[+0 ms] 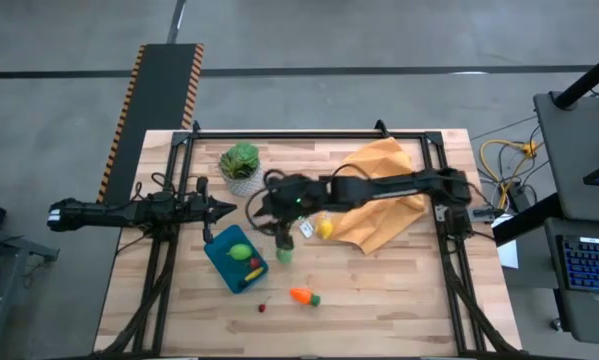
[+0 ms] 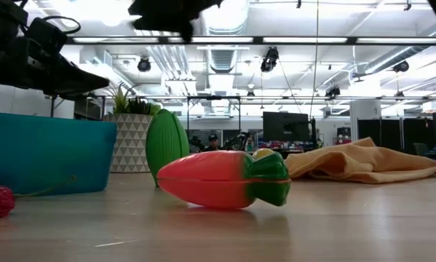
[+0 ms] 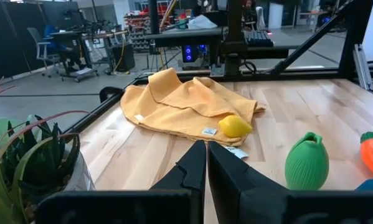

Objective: Pick and placing Produce into tupperware
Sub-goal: Put the yellow lemon into the blue bin

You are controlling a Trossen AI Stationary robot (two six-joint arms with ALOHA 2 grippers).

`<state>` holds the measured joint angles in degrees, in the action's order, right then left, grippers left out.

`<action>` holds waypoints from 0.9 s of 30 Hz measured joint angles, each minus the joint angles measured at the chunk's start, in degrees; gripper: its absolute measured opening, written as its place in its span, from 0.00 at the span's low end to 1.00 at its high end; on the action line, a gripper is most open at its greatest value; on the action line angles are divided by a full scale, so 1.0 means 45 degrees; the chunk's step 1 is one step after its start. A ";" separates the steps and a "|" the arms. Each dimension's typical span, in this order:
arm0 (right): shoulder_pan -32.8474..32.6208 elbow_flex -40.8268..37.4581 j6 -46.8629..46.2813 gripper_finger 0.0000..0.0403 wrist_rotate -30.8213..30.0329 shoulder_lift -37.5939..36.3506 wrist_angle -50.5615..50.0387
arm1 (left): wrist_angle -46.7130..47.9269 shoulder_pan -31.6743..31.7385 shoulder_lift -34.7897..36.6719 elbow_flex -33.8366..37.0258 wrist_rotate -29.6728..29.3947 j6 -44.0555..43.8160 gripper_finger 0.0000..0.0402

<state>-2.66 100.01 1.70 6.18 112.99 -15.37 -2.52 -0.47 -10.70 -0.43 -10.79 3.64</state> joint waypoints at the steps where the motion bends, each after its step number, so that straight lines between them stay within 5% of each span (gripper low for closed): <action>1: 0.0006 0.0000 0.0076 0.35 -0.0527 -0.0261 -0.0601 | 0.0000 0.0004 -0.0001 0.0000 0.0000 0.0000 0.00; 6: -0.0004 0.0000 -0.0113 0.40 -0.1349 -0.1238 -0.3141 | 0.0003 0.0000 -0.0010 0.0000 -0.0009 0.0005 0.00; 12: 0.0015 -0.0002 -0.1729 0.59 -0.1590 -0.1528 -0.5220 | 0.0001 0.0003 0.0003 0.0000 -0.0023 0.0005 0.00; 18: 0.0193 -0.0005 -0.5223 0.72 -0.4032 -0.1419 -0.7967 | -0.0001 0.0000 -0.0001 0.0001 -0.0039 0.0005 0.00; 27: 0.0781 -0.0019 -0.9782 0.78 -0.4074 -0.1373 -1.1664 | -0.0001 0.0000 -0.0007 0.0003 -0.0042 0.0005 0.00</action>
<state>0.85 99.92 -42.32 -12.15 106.81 -67.86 -2.52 -0.47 -10.73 -0.41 -10.98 3.66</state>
